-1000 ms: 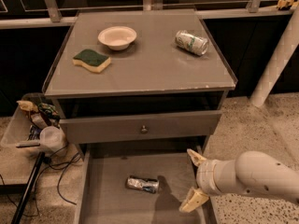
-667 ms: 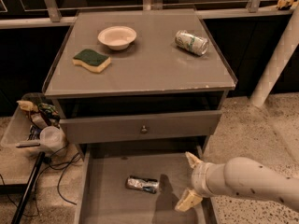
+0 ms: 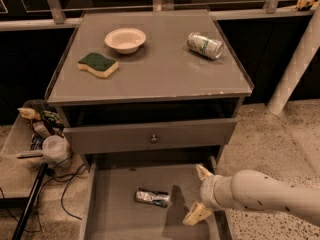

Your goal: Pick redbull can from middle drawer and place on counter

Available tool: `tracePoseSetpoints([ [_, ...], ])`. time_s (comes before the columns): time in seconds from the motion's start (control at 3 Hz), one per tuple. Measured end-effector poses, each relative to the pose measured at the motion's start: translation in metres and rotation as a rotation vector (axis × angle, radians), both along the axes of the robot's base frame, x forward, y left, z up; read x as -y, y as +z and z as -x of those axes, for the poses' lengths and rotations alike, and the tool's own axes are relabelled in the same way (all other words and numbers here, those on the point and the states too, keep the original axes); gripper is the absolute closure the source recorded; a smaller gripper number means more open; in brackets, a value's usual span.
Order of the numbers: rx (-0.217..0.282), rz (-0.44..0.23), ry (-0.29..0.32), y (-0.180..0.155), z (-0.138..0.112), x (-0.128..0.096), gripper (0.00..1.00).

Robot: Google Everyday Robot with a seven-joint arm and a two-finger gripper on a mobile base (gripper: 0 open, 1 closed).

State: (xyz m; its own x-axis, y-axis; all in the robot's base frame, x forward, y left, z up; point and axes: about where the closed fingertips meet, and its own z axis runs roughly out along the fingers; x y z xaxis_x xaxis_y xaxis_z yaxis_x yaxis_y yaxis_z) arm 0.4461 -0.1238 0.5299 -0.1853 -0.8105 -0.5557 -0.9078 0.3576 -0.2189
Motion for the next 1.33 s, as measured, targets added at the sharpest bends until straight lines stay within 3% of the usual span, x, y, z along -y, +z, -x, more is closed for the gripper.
tracePoseSetpoints([
  [1.0,0.001,-0.094,0.008,-0.036,-0.016,-0.043,0.0],
  [1.33,-0.003,-0.137,0.037,-0.045,-0.015,-0.058,0.0],
])
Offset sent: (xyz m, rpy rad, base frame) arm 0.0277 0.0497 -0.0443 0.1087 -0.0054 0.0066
